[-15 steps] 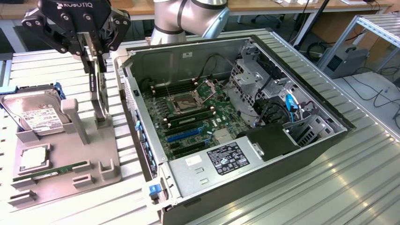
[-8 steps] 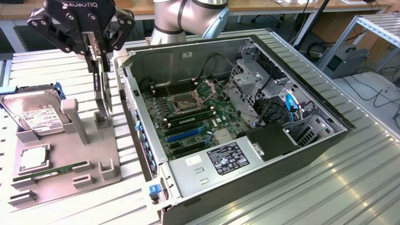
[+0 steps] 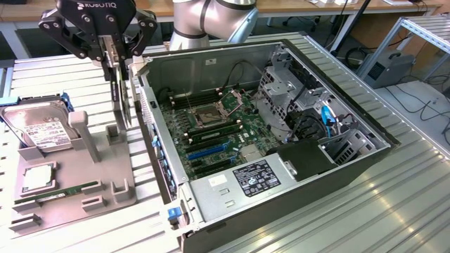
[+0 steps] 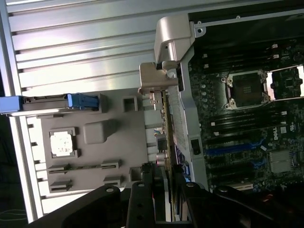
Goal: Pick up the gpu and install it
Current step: 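Pick up the gpu and move the gpu toward the slot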
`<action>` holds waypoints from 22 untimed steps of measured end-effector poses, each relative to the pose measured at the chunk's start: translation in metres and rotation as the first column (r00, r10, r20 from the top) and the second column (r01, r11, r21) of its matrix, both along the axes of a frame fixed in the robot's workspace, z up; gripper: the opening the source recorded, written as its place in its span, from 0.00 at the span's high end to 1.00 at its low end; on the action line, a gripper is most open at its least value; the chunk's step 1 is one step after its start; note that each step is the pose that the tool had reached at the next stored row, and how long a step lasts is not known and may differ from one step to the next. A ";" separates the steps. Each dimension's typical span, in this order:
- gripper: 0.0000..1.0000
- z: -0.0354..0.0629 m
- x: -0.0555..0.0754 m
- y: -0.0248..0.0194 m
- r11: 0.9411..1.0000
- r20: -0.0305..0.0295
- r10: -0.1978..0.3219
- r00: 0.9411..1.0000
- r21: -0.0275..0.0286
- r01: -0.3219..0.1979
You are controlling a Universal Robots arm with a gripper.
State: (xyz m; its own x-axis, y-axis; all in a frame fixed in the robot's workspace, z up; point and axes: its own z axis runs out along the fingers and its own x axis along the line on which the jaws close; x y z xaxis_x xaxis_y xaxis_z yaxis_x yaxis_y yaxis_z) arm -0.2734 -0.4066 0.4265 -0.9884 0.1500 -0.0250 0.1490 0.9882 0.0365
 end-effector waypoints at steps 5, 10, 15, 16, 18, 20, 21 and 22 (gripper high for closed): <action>0.72 0.0000 0.004 0.0000 1.000 0.000 0.000 1.000 0.000 0.000; 0.72 0.0000 0.007 0.0000 1.000 0.000 0.000 1.000 0.000 0.000; 0.72 0.0000 0.011 0.0000 1.000 0.000 0.000 1.000 0.000 0.000; 0.72 0.0000 0.011 0.0000 1.000 0.000 0.000 1.000 0.000 0.000; 0.72 0.0000 0.013 0.0000 1.000 0.000 0.000 1.000 0.000 0.000; 0.72 0.0000 0.015 0.0000 1.000 0.000 0.000 1.000 0.000 0.000; 0.72 0.0000 0.015 0.0000 1.000 0.000 0.000 1.000 0.000 0.000; 0.72 0.0000 0.016 0.0000 1.000 0.000 0.000 1.000 0.000 0.000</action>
State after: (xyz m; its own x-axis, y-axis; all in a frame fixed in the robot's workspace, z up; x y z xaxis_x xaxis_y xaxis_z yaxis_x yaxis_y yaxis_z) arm -0.2574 -0.4066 0.4265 -0.9884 0.1500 -0.0250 0.1490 0.9882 0.0365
